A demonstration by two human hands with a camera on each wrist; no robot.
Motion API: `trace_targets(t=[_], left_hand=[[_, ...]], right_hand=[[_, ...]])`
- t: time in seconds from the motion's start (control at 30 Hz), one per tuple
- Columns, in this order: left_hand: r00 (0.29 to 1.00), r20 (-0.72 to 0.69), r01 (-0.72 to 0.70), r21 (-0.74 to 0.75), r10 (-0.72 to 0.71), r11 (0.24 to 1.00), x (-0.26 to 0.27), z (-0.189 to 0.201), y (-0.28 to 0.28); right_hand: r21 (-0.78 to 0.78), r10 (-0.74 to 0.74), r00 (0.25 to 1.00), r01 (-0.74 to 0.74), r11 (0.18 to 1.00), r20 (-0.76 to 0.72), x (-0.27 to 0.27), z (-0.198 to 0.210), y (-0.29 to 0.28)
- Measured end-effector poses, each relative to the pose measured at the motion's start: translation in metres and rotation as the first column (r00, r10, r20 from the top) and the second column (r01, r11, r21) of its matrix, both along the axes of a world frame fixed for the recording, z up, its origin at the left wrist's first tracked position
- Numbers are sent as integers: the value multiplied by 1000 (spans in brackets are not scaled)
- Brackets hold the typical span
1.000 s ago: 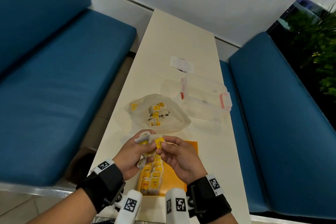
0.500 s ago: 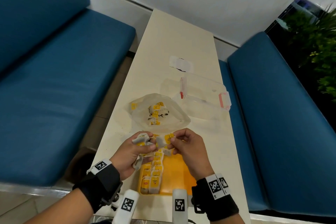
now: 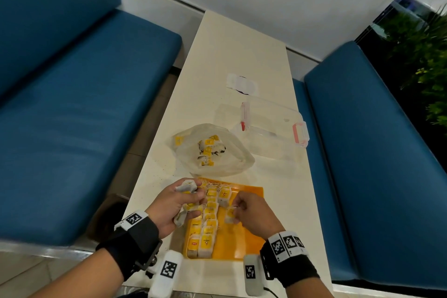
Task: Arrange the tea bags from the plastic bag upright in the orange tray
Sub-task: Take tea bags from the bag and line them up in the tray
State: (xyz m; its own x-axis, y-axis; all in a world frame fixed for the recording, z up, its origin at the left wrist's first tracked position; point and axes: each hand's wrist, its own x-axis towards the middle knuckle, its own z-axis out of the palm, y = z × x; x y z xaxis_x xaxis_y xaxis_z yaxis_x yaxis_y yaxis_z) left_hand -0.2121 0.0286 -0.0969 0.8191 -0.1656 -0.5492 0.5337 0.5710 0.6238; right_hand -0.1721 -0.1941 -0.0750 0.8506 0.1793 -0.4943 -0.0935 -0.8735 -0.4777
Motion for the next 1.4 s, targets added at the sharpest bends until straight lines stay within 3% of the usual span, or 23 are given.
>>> trace_targets(t=[0.27, 0.5, 0.83, 1.1, 1.27, 1.4], left_hand=[[1000, -12, 17, 41, -16, 999, 0, 0, -4], [999, -38, 26, 41, -25, 999, 1, -1, -4], [997, -72, 30, -1, -30, 1000, 4, 2, -3], [976, -219, -9, -130, -19, 991, 10, 5, 1], [976, -218, -14, -187, -27, 982, 13, 11, 0], [979, -204, -21, -218, -24, 976, 15, 15, -2]], right_hand=[[-24, -31, 998, 29, 999, -46, 19, -34, 5], [128, -294, 954, 299, 946, -60, 22, -52, 9], [193, -471, 882, 463, 865, -3, 21, -58, 20], [193, -554, 832, 541, 818, 16, 22, -60, 25], [233, -576, 818, 558, 796, 9, 18, -49, 20], [240, -498, 854, 457, 857, 152, 11, -23, 15]])
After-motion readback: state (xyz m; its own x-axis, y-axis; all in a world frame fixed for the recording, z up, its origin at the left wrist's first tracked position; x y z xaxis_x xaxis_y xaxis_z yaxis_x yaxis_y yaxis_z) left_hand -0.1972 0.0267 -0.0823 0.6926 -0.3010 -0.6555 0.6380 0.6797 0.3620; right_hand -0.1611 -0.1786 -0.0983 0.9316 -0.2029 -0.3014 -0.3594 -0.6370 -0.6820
